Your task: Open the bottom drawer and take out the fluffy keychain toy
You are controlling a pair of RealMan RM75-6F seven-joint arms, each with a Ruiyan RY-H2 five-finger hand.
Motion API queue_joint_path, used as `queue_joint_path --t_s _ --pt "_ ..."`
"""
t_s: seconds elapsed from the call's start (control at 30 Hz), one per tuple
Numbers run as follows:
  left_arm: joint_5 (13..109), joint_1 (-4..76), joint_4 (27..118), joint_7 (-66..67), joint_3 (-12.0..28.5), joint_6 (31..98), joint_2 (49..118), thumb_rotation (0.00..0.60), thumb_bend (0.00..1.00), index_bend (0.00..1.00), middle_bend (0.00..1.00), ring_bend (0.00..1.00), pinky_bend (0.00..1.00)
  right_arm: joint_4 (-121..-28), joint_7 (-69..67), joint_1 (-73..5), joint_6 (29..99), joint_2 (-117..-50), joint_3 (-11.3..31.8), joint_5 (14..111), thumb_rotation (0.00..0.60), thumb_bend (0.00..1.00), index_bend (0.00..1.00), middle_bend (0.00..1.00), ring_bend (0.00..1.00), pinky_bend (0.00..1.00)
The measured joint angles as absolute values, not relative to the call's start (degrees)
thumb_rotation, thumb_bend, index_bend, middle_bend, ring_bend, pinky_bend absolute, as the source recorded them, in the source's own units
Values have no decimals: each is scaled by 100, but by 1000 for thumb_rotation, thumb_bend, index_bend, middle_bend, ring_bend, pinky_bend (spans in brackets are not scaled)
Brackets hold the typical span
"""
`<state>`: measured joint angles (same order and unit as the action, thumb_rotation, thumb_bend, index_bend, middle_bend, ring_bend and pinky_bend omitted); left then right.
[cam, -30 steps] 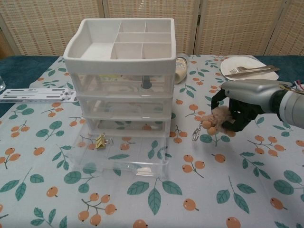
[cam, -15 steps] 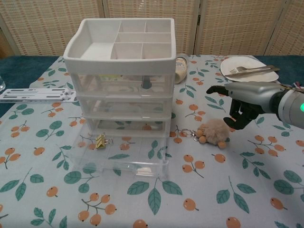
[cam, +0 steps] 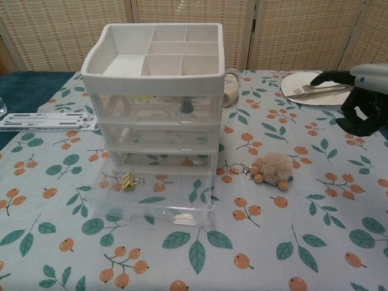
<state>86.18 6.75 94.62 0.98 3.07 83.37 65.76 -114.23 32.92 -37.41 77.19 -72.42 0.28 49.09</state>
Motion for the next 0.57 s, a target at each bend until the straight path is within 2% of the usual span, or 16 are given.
queue_joint_path --t_s 0.33,0.43,0.57 --pt "8659 789 9538 214 342 8282 6650 600 190 100 0 28 115 -11436 2509 -2730 8430 -6596 -497 6385 600 536 132 331 250 262" --pt "8707 806 9579 250 338 8303 6684 600 190 100 0 28 115 -11317 2220 -2438 8617 -6429 -629 6852 600 530 124 289 197 217" --pt "8732 812 9637 274 349 8363 6721 600 190 100 0 28 115 -11160 1912 -2026 8868 -6251 -779 7340 600 523 122 278 184 201"
